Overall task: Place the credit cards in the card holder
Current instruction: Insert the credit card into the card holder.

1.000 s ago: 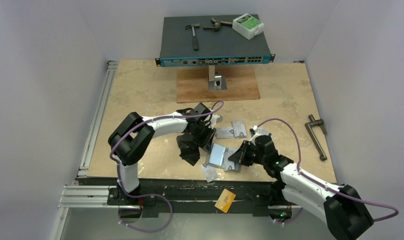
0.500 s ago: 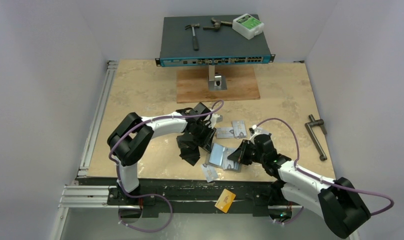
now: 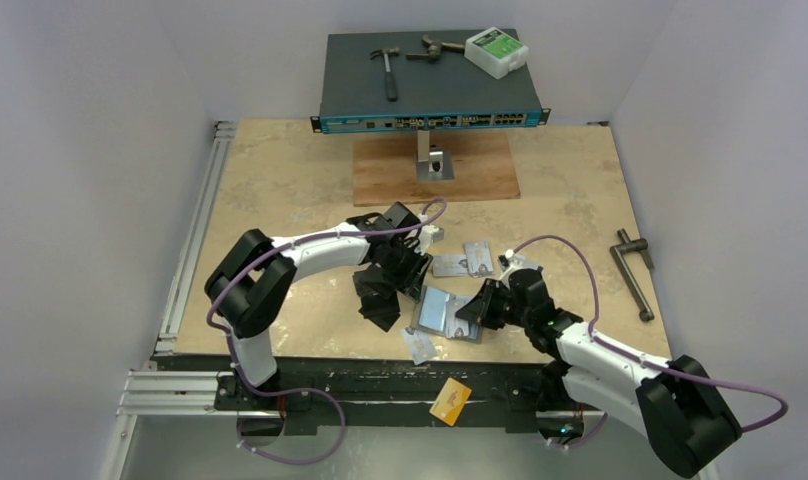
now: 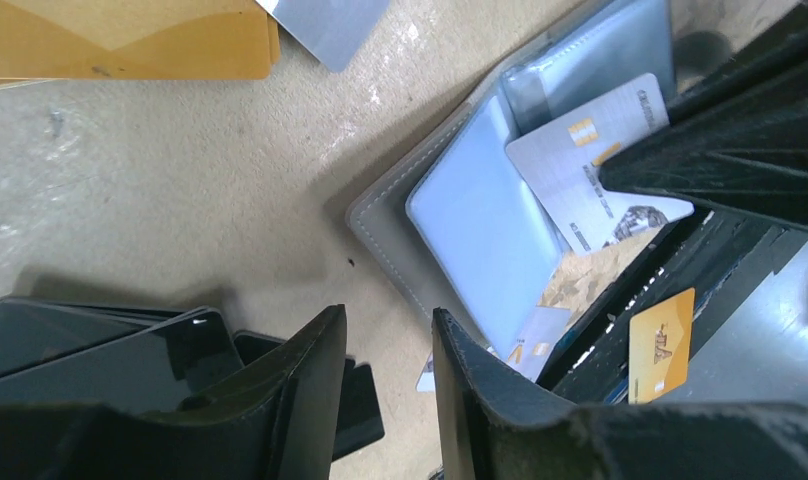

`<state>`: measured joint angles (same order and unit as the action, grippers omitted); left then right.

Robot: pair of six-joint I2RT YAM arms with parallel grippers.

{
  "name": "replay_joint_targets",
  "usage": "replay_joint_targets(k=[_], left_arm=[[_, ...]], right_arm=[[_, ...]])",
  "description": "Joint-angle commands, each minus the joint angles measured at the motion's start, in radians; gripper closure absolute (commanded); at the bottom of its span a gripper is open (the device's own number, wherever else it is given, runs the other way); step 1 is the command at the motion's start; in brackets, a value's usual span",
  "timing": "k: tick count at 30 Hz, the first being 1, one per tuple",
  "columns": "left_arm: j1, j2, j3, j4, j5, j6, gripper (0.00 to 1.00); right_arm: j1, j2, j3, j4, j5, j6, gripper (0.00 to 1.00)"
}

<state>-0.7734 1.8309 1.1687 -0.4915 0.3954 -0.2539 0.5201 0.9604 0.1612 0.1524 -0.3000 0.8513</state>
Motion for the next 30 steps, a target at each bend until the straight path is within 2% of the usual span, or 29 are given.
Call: replay_joint_targets(k=[1, 6, 12, 18, 24, 30], left_arm=[[0.018, -0.100, 0.028, -0.032, -0.034, 0.066, 0.63], [0.019, -0.132, 0.050, -0.080, -0.029, 0.145, 0.65], [-0.003, -0.109, 0.094, -0.131, 0.116, 0.282, 0.66], [-0.058, -0.045, 0.137, -0.155, 0.160, 0.388, 0.69], [-0.094, -0.040, 0.146, -0.160, 0.110, 0.464, 0.70], [-0.122, 0.008, 0.149, -0.162, 0.038, 0.524, 0.71]], right_arm=[[-0.007, -0.001, -0.013, -0.017, 0.042, -0.043, 0.90], [-0.008, 0.025, 0.003, -0.029, 0.049, -0.061, 0.90], [-0.008, 0.018, 0.017, -0.054, 0.061, -0.068, 0.77], [-0.007, -0.002, 0.027, -0.092, 0.068, -0.057, 0.72], [-0.007, 0.001, 0.041, -0.126, 0.074, -0.054, 0.72], [-0.007, 0.029, 0.087, -0.182, 0.064, -0.063, 0.76]])
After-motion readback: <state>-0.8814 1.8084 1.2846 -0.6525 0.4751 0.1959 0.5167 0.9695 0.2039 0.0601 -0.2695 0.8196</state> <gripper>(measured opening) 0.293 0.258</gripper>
